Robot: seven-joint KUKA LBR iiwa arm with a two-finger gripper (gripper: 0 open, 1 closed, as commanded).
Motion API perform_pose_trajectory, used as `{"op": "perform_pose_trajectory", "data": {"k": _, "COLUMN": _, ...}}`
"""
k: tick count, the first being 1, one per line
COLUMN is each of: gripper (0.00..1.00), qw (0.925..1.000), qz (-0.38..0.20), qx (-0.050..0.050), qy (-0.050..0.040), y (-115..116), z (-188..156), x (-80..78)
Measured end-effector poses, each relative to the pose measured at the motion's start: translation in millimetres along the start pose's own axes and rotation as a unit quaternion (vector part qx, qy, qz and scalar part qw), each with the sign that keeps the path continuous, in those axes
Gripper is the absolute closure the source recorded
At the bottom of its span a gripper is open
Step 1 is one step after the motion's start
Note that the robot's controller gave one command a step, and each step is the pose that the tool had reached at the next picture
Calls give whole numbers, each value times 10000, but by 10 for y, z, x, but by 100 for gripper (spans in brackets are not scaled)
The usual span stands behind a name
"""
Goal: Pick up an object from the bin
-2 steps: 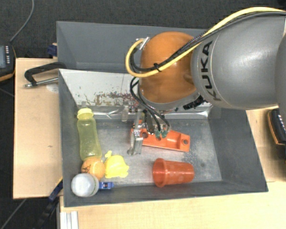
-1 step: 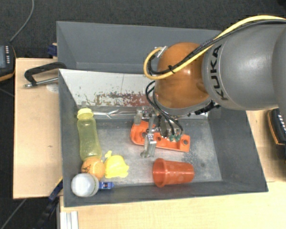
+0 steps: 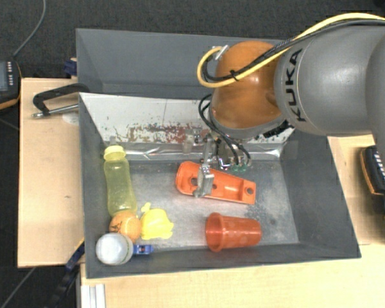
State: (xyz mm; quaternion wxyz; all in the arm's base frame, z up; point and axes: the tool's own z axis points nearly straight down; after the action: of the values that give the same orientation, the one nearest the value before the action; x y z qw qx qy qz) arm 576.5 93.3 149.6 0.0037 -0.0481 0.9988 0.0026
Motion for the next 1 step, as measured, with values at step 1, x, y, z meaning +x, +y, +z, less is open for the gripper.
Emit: {"op": "perform_pose_trajectory", "data": {"k": 1, "gripper": 0, "qw": 9942, "qz": -1072, "qx": -2, "qy": 1, "y": -479, "z": 433, "x": -38}}
